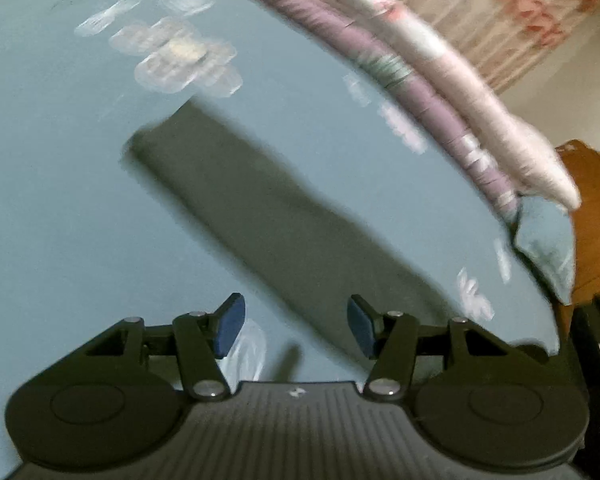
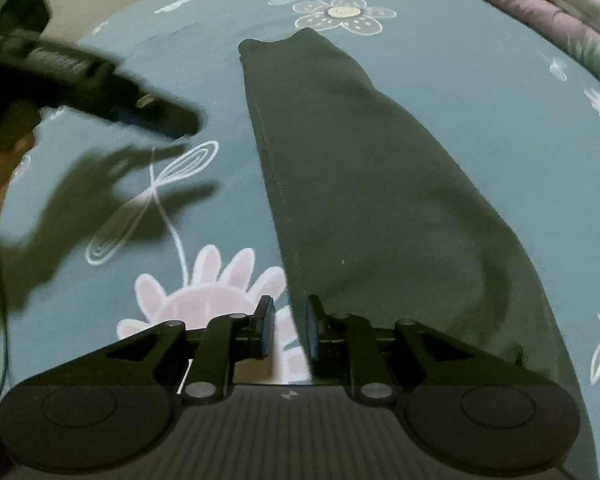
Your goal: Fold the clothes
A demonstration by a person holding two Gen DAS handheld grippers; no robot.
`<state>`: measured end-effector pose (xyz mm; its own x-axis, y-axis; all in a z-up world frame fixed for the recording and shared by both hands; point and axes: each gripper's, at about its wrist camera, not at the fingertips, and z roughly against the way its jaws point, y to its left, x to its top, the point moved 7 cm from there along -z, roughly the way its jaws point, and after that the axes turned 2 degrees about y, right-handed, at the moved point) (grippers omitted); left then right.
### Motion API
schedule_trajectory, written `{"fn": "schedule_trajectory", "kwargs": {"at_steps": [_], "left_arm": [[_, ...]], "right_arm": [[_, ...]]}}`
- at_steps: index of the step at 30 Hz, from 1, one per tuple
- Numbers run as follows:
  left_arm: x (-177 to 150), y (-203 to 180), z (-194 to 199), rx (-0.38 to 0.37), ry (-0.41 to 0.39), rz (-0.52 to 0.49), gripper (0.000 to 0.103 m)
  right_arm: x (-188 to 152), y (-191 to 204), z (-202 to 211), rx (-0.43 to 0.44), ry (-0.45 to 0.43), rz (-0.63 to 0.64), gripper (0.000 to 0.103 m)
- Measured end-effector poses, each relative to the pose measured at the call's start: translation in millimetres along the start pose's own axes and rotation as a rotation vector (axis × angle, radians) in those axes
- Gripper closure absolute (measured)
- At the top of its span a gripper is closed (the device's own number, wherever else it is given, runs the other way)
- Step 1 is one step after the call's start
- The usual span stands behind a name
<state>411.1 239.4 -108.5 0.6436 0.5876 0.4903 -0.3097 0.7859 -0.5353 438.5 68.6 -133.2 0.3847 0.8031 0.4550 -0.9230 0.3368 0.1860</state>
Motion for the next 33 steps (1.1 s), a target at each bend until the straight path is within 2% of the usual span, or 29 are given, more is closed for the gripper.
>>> {"fn": "schedule_trajectory", "kwargs": {"at_steps": [4,6,9,11,15,18,22,25,29,33], "left_arm": [[36.9,-23.8,-38.0,-0.055,-0.036,-0.102,0.046],[44.0,-28.3,-59.2,-0.049,-0.039,-0.158,0.046],[34.5,-15.9,-78.9,-0.015,0.031,-0.186,0.047],[23.7,-6.2,-67.6,-0.041,0.015,-0.192,0.047],[5.5,13.8,-40.4,-0.056,0.024,-0.154,0.048],[6.7,17.5,-29.9,-0.047,0.013,-0.125,0.048],[17.1,28.7,-15.2,0.030,-0.060,-0.129,0.046],[20.1,52.2,-6.2,0.006,-0.084,-0.003,0.046],[12.5,72.7,1.5,-0.033,-0.082,0.067,0.045],[17.3,86.3,4.2,-0.074,-0.114,0.139,0.045]], "right_arm": [[10.0,4.4,15.1,-0.020,-0.012,-0.012,0.083],[15.1,1.2,21.9,-0.037,-0.021,-0.022,0.083],[24.4,-1.3,28.1,-0.053,-0.034,-0.035,0.083],[27.1,-6.3,35.7,-0.060,-0.048,-0.035,0.083],[40.0,-25.5,46.9,-0.079,-0.085,-0.035,0.083],[71.3,-48.3,36.7,-0.100,-0.121,-0.049,0.083],[112.3,-77.0,11.2,-0.118,-0.160,-0.055,0.081],[133.6,-80.5,-16.8,-0.100,-0.177,-0.041,0.076],[131.9,-70.5,-34.4,-0.135,-0.197,0.031,0.072],[128.9,-59.3,-50.8,-0.177,-0.215,0.108,0.069]]}}
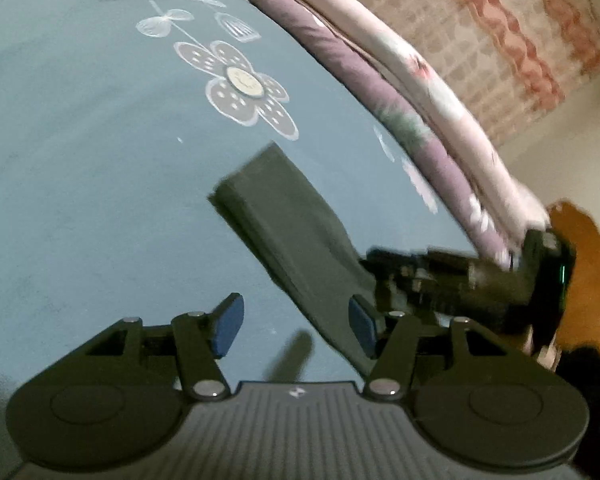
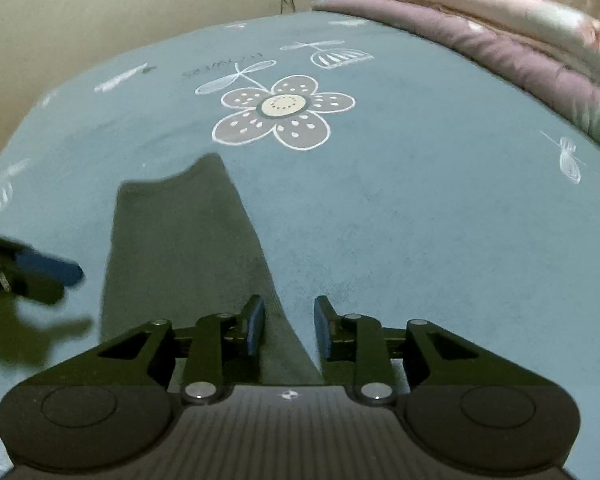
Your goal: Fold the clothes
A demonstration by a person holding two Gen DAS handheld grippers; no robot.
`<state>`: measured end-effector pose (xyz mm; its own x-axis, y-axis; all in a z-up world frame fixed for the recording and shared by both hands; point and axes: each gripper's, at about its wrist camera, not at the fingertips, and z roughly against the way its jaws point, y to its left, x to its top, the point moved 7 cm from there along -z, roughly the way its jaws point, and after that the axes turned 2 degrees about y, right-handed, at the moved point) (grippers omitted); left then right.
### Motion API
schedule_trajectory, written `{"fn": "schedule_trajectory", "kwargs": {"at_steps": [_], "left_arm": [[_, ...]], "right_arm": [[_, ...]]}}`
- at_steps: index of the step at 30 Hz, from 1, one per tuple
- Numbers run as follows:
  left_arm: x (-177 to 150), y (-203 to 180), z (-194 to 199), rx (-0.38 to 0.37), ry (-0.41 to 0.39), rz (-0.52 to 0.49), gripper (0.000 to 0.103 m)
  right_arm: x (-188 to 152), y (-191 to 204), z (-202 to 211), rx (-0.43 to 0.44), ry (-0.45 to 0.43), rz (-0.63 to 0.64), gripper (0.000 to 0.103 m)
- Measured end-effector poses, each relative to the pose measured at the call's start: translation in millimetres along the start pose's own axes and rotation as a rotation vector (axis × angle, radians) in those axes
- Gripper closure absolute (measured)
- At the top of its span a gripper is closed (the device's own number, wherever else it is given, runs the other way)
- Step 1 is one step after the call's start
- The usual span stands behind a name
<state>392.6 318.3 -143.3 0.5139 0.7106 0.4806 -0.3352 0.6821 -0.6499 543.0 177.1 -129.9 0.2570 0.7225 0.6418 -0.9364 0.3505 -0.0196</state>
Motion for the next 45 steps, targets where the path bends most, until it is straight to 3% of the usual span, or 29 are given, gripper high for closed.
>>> {"fn": "schedule_trajectory", "kwargs": {"at_steps": [6,9,13,15,18,19,23,29,38,40,43,45], "left_arm": [[32.8,16.1,-17.4,-0.011,-0.065,0.083,0.045],[42.3,24.4,-31.1,-0.069,-0.089,0.149,0.045],[44.3,21.6,-36.4,-0.065,-0.101,0.117,0.046],[44.0,21.7,-37.2,-0.041,-0.107,0.097,0.054],[44.3,30.4,-36.2,-0.011,-0.113,0.116,0.078],[44.0,33.7,-35.5,-0.008,-0.113,0.124,0.087],[45.8,32.7,-33.8,0.010,-0.127,0.101,0.096],[50.3,23.6,-31.6,0.038,-0.154,0.037,0.098],[92.9,-11.8,-43.4,0.045,-0.189,-0.100,0.094],[93.2,0.9,-60.0,0.132,-0.115,-0.078,0.091],[84.7,13.5,-53.2,0.193,-0.110,-0.072,0.089],[78.8,4.4,-39.9,0.240,-0.125,-0.148,0.089]], "right_arm": [[-0.5,19.8,-10.3,-0.045,-0.018,0.133,0.070],[7.5,21.1,-14.4,0.001,0.004,0.134,0.071],[23.7,19.4,-30.1,0.070,0.016,0.111,0.071],[31.0,21.0,-37.4,0.100,0.023,0.091,0.071],[39.3,24.2,-46.1,0.145,0.030,0.062,0.076],[38.6,26.2,-45.5,0.157,0.029,0.058,0.085],[33.1,30.0,-40.1,0.176,0.019,0.038,0.097],[47.4,23.6,-32.5,0.092,-0.028,0.023,0.099],[74.4,-11.3,-17.0,-0.040,-0.116,0.002,0.100],[70.5,-21.1,-22.0,-0.069,-0.082,-0.028,0.100],[58.8,-37.4,-5.7,-0.064,-0.072,-0.089,0.095],[45.8,-48.5,16.2,-0.057,-0.074,-0.109,0.090]]}}
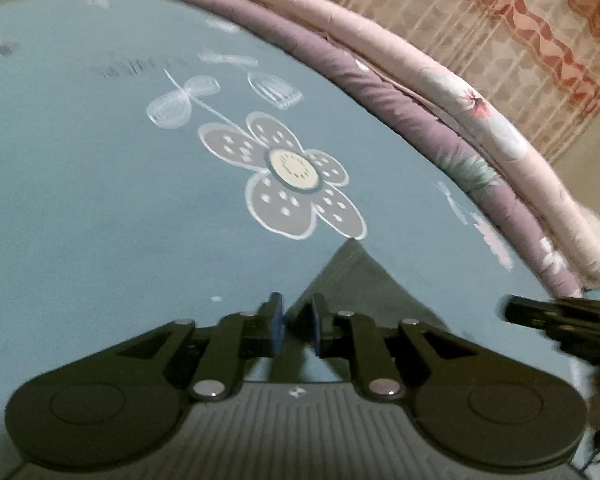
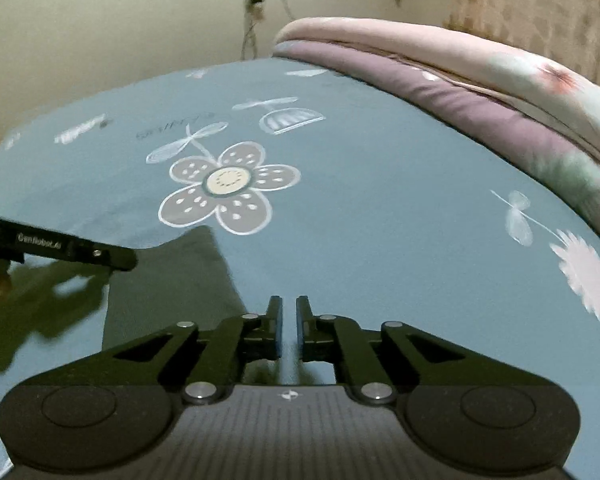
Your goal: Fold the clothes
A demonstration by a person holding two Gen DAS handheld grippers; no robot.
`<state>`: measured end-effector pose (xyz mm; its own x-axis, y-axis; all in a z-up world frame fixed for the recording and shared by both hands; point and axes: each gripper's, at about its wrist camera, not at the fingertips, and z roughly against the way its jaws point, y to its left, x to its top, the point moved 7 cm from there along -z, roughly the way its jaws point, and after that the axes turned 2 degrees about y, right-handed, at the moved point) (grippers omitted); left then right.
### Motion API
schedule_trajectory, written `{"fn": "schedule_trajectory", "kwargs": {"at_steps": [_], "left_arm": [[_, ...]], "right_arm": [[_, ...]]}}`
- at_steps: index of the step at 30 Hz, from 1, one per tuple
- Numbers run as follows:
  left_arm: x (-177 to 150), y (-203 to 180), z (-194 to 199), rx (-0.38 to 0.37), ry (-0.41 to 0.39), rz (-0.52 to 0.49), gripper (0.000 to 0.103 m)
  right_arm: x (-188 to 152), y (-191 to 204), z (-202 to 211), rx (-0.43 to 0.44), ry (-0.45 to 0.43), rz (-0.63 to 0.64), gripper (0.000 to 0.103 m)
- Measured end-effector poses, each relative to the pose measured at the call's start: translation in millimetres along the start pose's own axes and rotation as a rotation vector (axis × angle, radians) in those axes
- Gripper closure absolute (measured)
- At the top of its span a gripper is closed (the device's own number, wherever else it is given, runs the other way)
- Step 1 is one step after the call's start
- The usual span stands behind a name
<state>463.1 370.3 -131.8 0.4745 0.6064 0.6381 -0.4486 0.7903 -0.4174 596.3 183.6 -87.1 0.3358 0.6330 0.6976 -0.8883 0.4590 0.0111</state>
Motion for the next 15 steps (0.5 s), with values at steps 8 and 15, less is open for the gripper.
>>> {"fn": "schedule_trajectory", "kwargs": {"at_steps": [8,15], "left_arm": [[-18.6,-85.9,22.1,-0.139,0.028,-0.287,0.079],[-79.9,-153.6,0.2,-0.244,0.166,-0.520,0.076]], "right_arm": [[-67.2,-37.7,53.0,-0.043,0.078,-0.034,0.084],[-128.4,-65.5,92.1,-0.090,0.148,-0.069,0.077]]}}
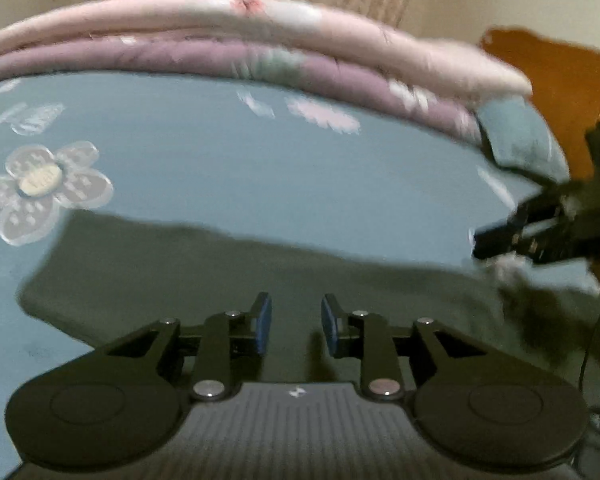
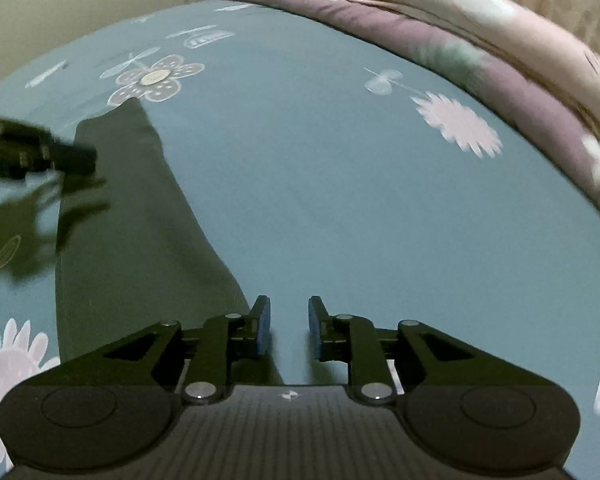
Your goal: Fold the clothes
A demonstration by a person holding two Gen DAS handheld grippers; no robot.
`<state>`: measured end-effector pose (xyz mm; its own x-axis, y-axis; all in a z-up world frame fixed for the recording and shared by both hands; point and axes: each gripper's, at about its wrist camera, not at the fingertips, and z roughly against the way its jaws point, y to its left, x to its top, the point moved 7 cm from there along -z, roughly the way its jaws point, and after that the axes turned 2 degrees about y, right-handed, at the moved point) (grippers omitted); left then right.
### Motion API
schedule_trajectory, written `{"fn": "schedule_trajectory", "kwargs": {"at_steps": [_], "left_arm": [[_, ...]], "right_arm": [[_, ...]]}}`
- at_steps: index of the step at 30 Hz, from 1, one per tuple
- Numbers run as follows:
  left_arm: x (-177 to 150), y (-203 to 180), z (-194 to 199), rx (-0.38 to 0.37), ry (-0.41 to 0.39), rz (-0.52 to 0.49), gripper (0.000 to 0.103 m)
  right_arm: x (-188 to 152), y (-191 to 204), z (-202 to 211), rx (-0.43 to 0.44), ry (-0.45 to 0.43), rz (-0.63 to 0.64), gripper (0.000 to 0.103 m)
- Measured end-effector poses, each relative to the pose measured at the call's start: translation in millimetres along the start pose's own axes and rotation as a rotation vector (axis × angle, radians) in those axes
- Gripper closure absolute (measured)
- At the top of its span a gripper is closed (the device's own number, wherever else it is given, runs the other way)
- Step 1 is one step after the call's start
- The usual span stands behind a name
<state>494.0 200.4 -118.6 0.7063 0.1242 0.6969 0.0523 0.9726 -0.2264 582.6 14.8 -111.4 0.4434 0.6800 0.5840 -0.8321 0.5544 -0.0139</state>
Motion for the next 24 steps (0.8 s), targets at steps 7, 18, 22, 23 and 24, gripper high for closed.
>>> {"fn": "schedule_trajectory", "kwargs": {"at_steps": [7,18,22,23,24], "left_arm": [[-27.2,-6.5,4.4,0.002,0.035,0.006,0.075],[-24.0,-14.2,15.8,0.045,0.130,-0.078,0.076],[-11.4,-40.5,18.5,-0.010,0.091,-0.166,0.074],[-9.6,-48.5,12.4,-0.025,0.093,-0.182,0.073],[-7.9,-56.5,6.3,-0.039,0.095,-0.197,0.073]], "right_arm": [[-49.8,-12.1,7.5,-0.010,0.071,0.016,0.063],[-53.7,-24.5,5.1,-0.215,0.067,-0.030,0.100],[-44.9,-6.5,39.5,-0.132,0.008,-0.090,0.091],[-46.3,5.2,45.4,-0.108,0.008,-0.094,0.090],[-47.6,17.0,51.4,-0.085,0.009,-0.099,0.089]]}}
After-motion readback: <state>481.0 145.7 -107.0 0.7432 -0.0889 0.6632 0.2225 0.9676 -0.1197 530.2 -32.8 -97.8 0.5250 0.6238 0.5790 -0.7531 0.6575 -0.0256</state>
